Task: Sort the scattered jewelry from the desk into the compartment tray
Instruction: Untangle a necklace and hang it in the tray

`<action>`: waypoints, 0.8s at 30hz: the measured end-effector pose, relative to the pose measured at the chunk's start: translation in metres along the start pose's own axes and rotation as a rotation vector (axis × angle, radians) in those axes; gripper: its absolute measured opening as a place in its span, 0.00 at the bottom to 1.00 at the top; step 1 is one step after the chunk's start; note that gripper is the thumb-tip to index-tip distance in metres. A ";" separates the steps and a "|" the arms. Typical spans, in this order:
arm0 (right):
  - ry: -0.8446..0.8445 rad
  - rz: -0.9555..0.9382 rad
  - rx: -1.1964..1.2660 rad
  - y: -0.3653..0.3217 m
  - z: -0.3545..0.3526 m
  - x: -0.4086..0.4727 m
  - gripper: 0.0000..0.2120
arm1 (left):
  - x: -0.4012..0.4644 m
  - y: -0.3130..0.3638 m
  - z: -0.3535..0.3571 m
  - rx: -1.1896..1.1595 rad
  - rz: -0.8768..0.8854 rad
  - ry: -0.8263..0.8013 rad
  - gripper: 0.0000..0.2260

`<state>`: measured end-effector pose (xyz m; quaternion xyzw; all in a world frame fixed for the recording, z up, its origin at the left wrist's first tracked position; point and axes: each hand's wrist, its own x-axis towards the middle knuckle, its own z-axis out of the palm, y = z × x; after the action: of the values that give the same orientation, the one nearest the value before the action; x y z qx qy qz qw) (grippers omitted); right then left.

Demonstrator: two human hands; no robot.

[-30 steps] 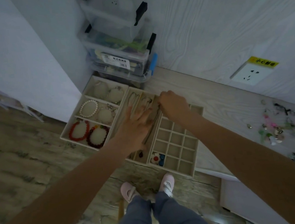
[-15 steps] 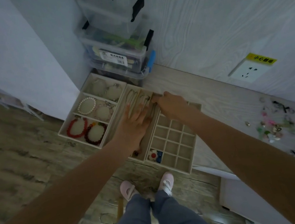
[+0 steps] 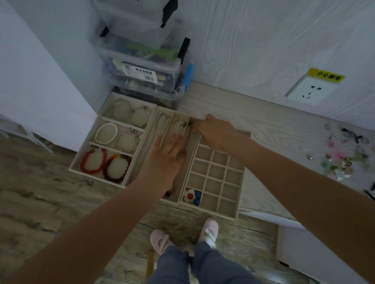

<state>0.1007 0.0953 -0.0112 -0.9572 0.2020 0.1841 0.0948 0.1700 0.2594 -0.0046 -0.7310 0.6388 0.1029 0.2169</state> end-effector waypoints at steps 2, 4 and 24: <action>-0.012 -0.004 -0.031 -0.001 0.000 0.001 0.17 | -0.002 -0.001 -0.002 0.067 0.004 0.078 0.36; -0.023 -0.017 -0.067 -0.001 0.002 0.004 0.17 | -0.002 -0.002 -0.001 0.102 0.033 0.119 0.35; -0.052 -0.062 -0.133 -0.006 0.011 0.003 0.19 | 0.006 -0.003 0.001 0.042 0.102 -0.052 0.38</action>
<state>0.1024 0.1023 -0.0216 -0.9621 0.1571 0.2191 0.0420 0.1737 0.2541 -0.0073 -0.6897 0.6715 0.1194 0.2432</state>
